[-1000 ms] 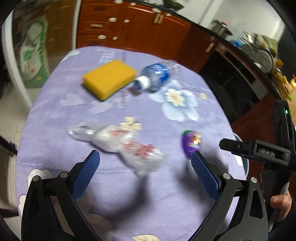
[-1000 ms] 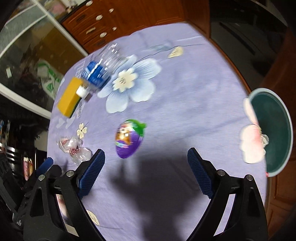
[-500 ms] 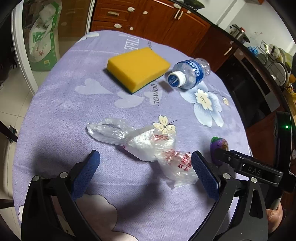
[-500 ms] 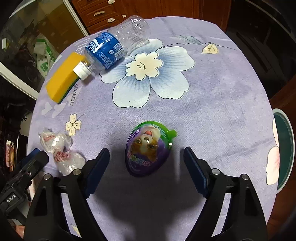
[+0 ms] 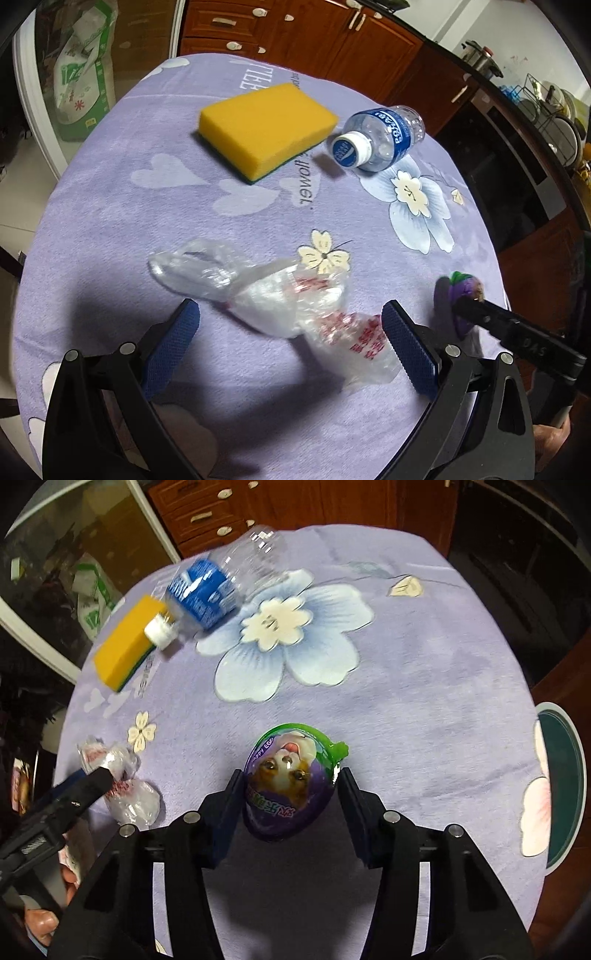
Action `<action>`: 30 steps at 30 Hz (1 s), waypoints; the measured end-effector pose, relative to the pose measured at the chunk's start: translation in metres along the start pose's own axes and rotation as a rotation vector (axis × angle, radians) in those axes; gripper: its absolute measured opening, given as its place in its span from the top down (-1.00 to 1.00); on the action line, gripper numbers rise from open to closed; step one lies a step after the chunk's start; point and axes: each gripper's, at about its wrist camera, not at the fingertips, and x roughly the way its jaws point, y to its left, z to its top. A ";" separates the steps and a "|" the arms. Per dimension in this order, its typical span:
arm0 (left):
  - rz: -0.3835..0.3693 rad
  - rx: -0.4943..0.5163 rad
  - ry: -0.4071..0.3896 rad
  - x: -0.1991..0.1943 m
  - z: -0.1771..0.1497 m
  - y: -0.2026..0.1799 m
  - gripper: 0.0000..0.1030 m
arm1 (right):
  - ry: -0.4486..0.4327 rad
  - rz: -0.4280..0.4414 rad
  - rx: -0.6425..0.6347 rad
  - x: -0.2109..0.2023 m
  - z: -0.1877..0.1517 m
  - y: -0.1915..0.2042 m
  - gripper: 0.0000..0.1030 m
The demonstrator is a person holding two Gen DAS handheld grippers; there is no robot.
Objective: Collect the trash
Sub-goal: 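Grasp the purple toy egg with the right gripper while the left grasps the plastic bags, then carry the toy egg and plastic bags over the teal bin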
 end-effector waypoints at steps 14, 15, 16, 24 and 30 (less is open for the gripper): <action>0.123 0.052 -0.058 0.015 0.004 -0.025 -0.46 | -0.008 0.036 0.073 -0.016 0.001 -0.044 0.04; 0.122 0.051 -0.058 0.014 0.006 -0.025 -0.16 | -0.009 0.038 0.081 -0.016 0.001 -0.047 0.04; 0.107 0.040 -0.055 0.013 0.006 -0.023 -0.08 | -0.010 0.040 0.087 -0.017 0.000 -0.050 0.04; 0.087 0.032 -0.059 -0.001 0.004 -0.026 0.09 | -0.021 0.068 0.119 -0.025 -0.003 -0.066 0.04; 0.060 0.090 -0.064 -0.015 -0.001 -0.049 0.09 | -0.042 0.096 0.137 -0.034 -0.008 -0.077 0.04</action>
